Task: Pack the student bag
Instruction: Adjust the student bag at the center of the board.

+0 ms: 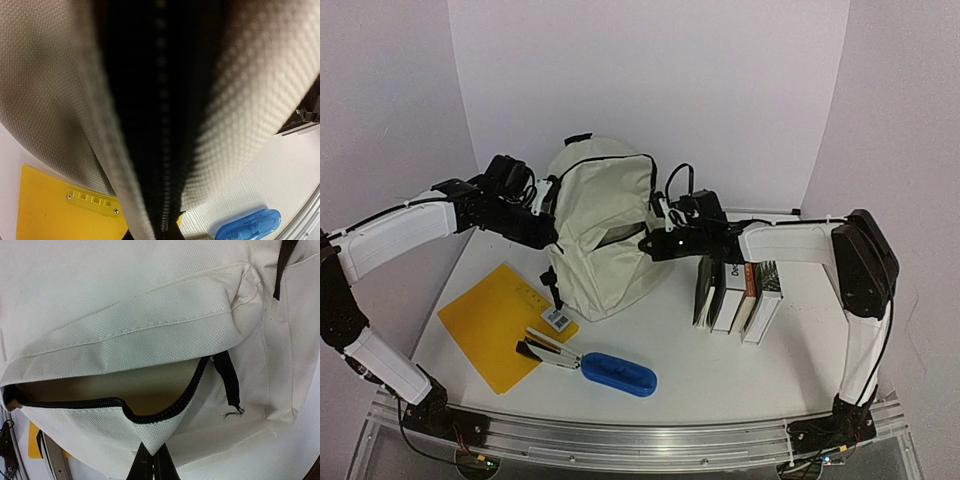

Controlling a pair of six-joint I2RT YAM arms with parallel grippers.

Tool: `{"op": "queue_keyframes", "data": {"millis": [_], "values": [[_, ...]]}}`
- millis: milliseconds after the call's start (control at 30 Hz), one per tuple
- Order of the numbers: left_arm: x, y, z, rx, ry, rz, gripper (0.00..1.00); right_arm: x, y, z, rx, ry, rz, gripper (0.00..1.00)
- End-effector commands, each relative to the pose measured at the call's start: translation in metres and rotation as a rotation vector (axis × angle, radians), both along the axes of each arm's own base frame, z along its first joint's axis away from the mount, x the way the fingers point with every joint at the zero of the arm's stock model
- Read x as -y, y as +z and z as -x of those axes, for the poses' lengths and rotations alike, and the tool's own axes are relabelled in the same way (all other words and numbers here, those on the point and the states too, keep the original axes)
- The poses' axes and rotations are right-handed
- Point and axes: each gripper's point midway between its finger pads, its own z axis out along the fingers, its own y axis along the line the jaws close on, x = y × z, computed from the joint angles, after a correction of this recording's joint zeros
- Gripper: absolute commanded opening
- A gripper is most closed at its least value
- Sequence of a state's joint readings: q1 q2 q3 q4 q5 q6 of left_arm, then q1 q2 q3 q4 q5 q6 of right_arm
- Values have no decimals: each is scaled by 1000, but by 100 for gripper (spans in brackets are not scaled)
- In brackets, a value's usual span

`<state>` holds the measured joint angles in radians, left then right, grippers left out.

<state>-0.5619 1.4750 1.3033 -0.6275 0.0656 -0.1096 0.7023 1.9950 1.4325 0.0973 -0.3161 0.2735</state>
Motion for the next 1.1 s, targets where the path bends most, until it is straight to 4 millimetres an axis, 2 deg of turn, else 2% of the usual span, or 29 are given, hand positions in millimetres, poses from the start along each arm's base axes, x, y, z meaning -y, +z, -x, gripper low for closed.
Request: {"op": "queue_keyframes", "data": {"millis": [0,167,267,333,467,567,667,767,1067], "values": [[5,34,-6,51,9,54,20,-7,21,14,40,100,-76,0],[40,84,15,166,-174,57,61,-6,19,17,47,111,-82,0],[69,99,27,216,-280,21,73,-6,16,19,41,119,-89,0],[91,94,35,227,-341,-31,77,-7,16,19,40,121,-92,0],[124,73,38,253,-416,-155,79,-6,17,19,42,116,-96,0],[140,64,38,238,-452,-168,79,-6,20,19,44,115,-102,0],[154,65,44,270,-493,-189,79,-4,19,19,45,105,-99,0],[154,72,37,329,-453,-239,81,-2,18,19,43,98,-99,0],[133,124,6,485,-269,-310,92,2,13,21,32,90,-100,0]]}}
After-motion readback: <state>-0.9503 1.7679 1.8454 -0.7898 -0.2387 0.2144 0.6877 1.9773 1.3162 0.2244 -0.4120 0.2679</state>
